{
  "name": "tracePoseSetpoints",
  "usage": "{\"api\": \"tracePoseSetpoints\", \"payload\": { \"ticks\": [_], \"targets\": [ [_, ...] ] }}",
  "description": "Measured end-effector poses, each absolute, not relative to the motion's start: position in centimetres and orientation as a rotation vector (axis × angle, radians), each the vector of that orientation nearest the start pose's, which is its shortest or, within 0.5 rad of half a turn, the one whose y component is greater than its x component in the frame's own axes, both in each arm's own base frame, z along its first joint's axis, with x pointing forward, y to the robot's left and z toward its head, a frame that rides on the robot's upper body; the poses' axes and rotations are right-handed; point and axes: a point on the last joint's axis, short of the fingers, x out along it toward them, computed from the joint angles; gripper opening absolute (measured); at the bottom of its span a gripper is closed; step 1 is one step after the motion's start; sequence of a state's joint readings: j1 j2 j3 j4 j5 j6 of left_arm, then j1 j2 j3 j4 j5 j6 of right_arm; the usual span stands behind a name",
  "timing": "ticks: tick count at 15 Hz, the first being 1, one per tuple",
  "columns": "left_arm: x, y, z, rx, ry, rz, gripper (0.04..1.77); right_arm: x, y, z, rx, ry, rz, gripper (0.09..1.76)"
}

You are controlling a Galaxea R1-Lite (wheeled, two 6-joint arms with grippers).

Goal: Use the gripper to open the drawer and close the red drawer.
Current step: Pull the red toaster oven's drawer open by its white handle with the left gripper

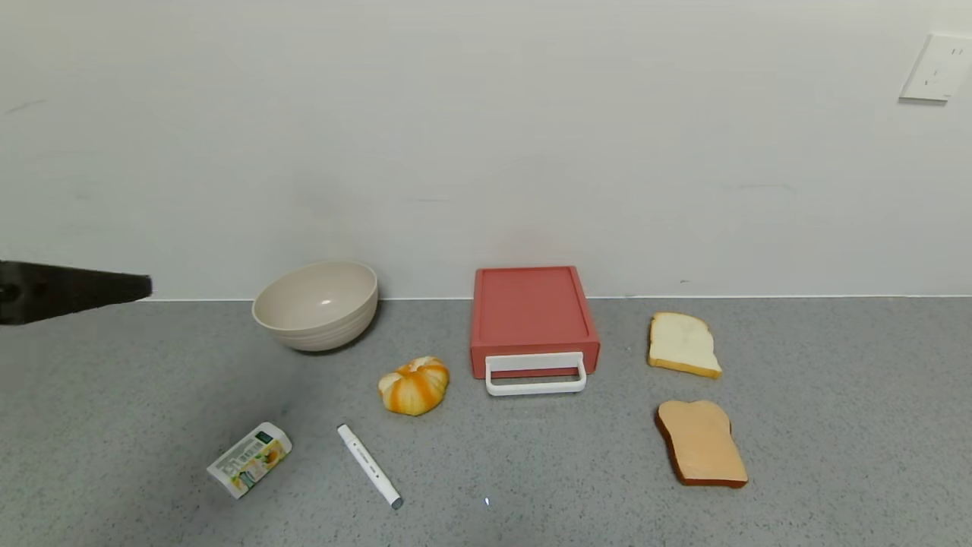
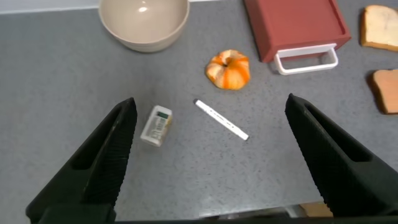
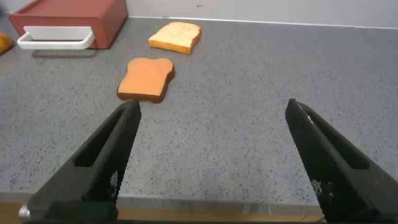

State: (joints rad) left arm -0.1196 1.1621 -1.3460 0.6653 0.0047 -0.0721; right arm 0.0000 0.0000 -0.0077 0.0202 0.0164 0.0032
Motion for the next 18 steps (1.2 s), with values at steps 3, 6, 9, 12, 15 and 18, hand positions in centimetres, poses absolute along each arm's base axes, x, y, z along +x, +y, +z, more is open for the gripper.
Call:
{"api": "tracePoseSetpoints", "payload": {
  "ticks": [3, 6, 9, 12, 15, 18],
  "targets": [
    [17.8, -3.5, 33.7, -0.108, 0.604, -0.119, 1.72, -2.3, 0.0, 7.5, 0.003, 0.013, 0.016, 1.71],
    [22.2, -6.6, 33.3, -0.154, 0.687, -0.117, 1.72, -2.3, 0.0, 7.6, 0.003, 0.013, 0.016, 1.71],
    [25.6, -10.3, 32.1, -0.169, 0.748, -0.154, 1.72, -2.3, 0.0, 7.6, 0.003, 0.012, 0.016, 1.71],
    [27.8, -14.2, 30.6, -0.179, 0.793, -0.189, 1.72, -2.3, 0.0, 7.6, 0.003, 0.012, 0.016, 1.71],
    [29.5, -17.7, 28.6, -0.145, 0.814, -0.150, 1.72, -2.3, 0.0, 7.6, 0.003, 0.012, 0.016, 1.71],
    [30.3, -21.9, 25.9, -0.108, 0.844, -0.148, 1.72, -2.3, 0.0, 7.6, 0.003, 0.012, 0.016, 1.71]
  ]
}}
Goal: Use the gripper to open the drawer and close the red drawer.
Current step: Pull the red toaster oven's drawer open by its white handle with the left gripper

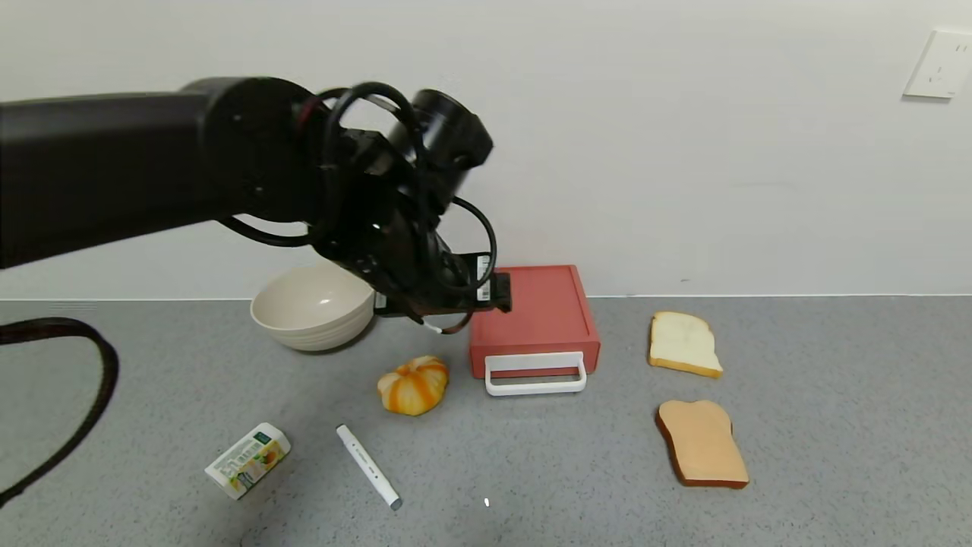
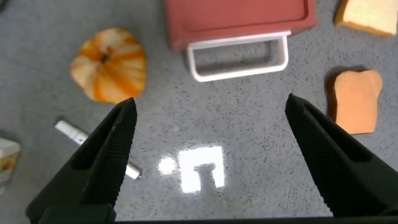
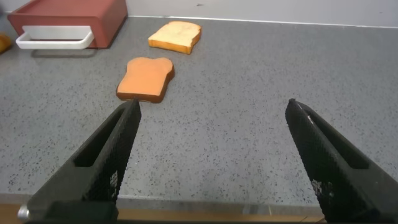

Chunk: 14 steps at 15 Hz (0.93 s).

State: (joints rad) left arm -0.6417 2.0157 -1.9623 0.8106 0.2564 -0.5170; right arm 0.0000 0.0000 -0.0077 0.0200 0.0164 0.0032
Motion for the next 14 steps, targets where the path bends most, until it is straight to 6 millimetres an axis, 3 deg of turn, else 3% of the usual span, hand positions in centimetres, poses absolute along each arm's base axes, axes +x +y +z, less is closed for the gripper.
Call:
{"api": "tracePoseSetpoints", "payload": {
  "ticks": [4, 11, 14],
  "targets": [
    [31.1, -25.7, 22.2, -0.090, 0.880, -0.111, 1.72, -2.3, 0.0, 7.6, 0.003, 0.012, 0.016, 1.71],
    [33.5, -28.8, 17.2, -0.209, 0.853, -0.021, 1.72, -2.3, 0.0, 7.6, 0.003, 0.012, 0.016, 1.71],
    [33.8, -30.1, 15.4, -0.194, 0.840, -0.005, 1.72, -2.3, 0.0, 7.6, 0.003, 0.012, 0.016, 1.71]
  ]
}}
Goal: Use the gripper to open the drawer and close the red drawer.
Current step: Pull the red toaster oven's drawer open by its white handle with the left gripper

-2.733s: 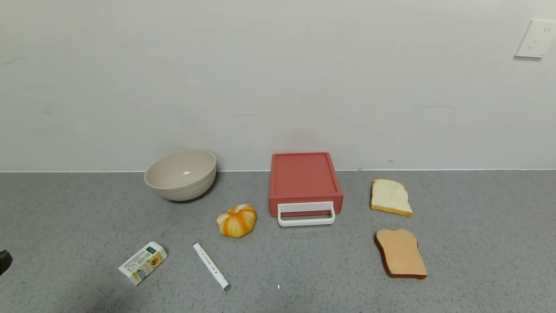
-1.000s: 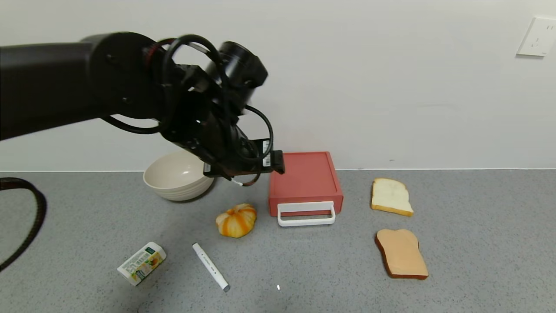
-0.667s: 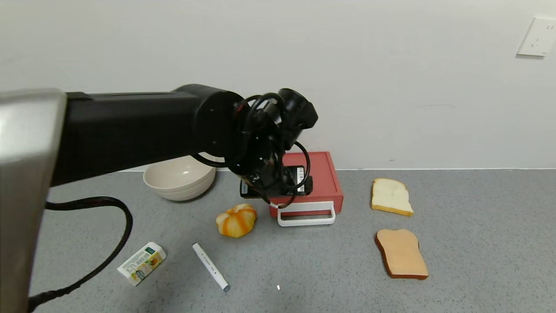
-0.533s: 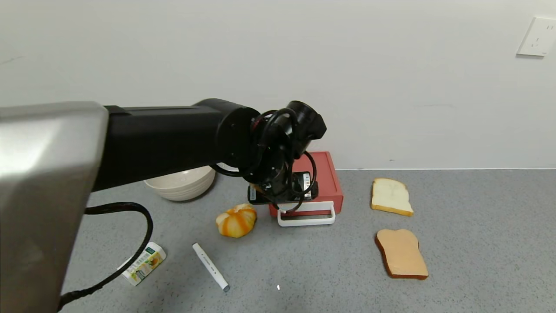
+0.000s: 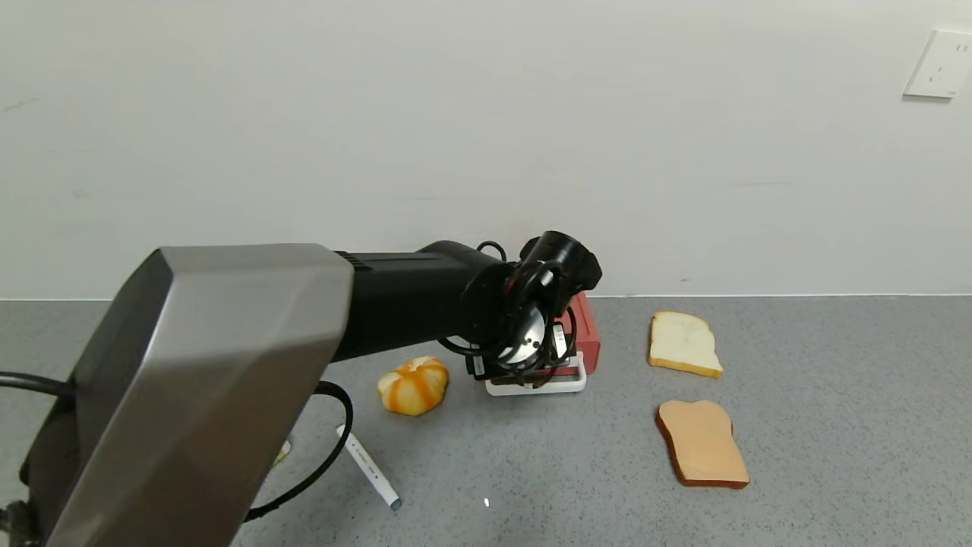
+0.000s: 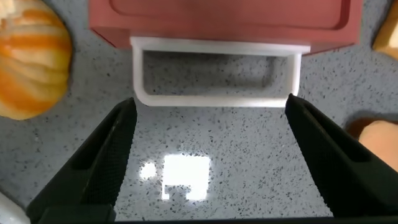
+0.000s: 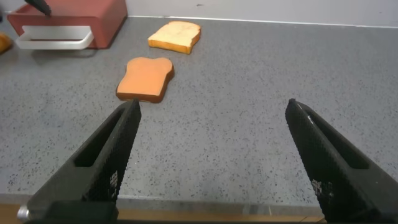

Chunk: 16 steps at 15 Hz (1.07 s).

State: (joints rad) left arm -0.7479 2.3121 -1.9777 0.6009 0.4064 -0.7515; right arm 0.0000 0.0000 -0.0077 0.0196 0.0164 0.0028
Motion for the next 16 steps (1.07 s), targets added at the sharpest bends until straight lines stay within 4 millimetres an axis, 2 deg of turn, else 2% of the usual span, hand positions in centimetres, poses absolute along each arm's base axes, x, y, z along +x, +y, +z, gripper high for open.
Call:
{"api": "tracePoseSetpoints", "payload": {
  "ticks": [4, 10, 16],
  "targets": [
    [33.7, -31.3, 14.0, -0.182, 0.834, -0.016, 1.72, -2.3, 0.0, 7.6, 0.003, 0.012, 0.016, 1.71],
    [34.1, -32.1, 12.5, -0.141, 0.816, -0.005, 1.72, -2.3, 0.0, 7.6, 0.003, 0.013, 0.016, 1.71],
    [34.3, -32.4, 11.9, -0.089, 0.809, -0.039, 1.72, -2.3, 0.0, 7.6, 0.003, 0.012, 0.016, 1.71]
  ]
}}
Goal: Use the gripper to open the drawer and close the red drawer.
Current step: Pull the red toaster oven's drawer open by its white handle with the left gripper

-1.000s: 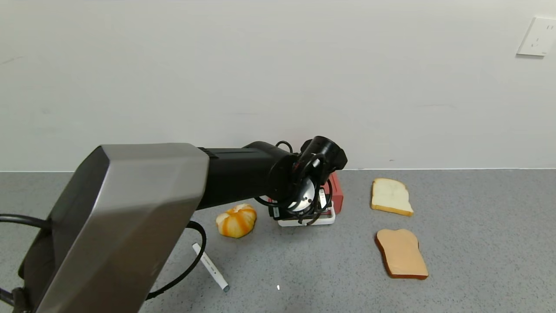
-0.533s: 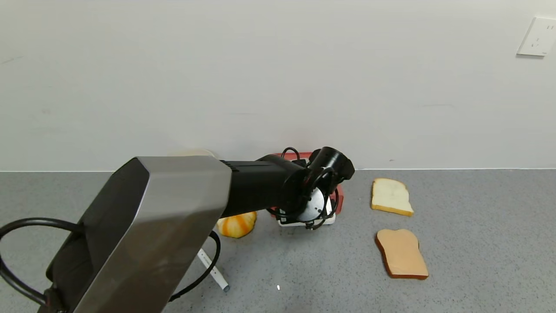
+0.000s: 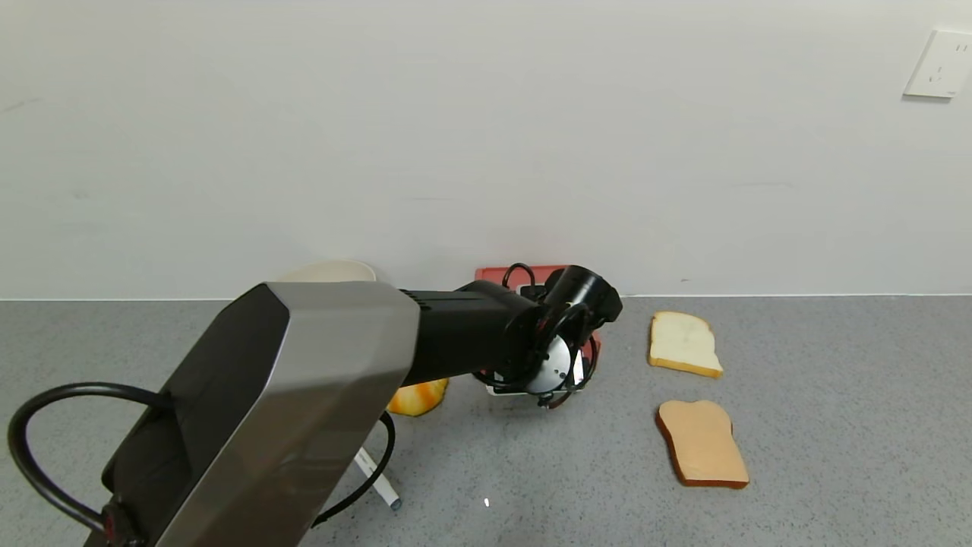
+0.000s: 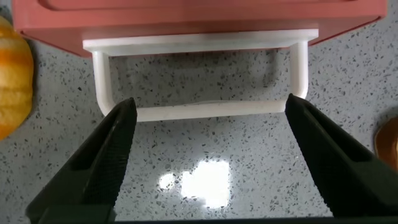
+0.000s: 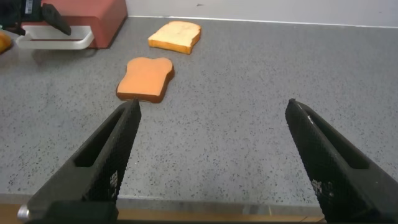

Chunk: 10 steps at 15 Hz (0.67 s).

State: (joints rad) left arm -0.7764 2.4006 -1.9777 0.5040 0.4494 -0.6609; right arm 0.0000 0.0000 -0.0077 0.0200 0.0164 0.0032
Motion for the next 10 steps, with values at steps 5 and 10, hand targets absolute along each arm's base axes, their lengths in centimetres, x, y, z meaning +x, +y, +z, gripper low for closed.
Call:
{"api": "tracePoseSetpoints", "payload": {
  "ticks": [5, 10],
  "targets": [
    [35.0, -32.4, 11.5, -0.099, 0.786, -0.040, 1.72, -2.3, 0.0, 7.6, 0.003, 0.012, 0.016, 1.71],
    [35.2, -32.5, 10.8, -0.079, 0.793, -0.037, 1.72, -2.3, 0.0, 7.6, 0.003, 0.012, 0.016, 1.71]
  ]
}}
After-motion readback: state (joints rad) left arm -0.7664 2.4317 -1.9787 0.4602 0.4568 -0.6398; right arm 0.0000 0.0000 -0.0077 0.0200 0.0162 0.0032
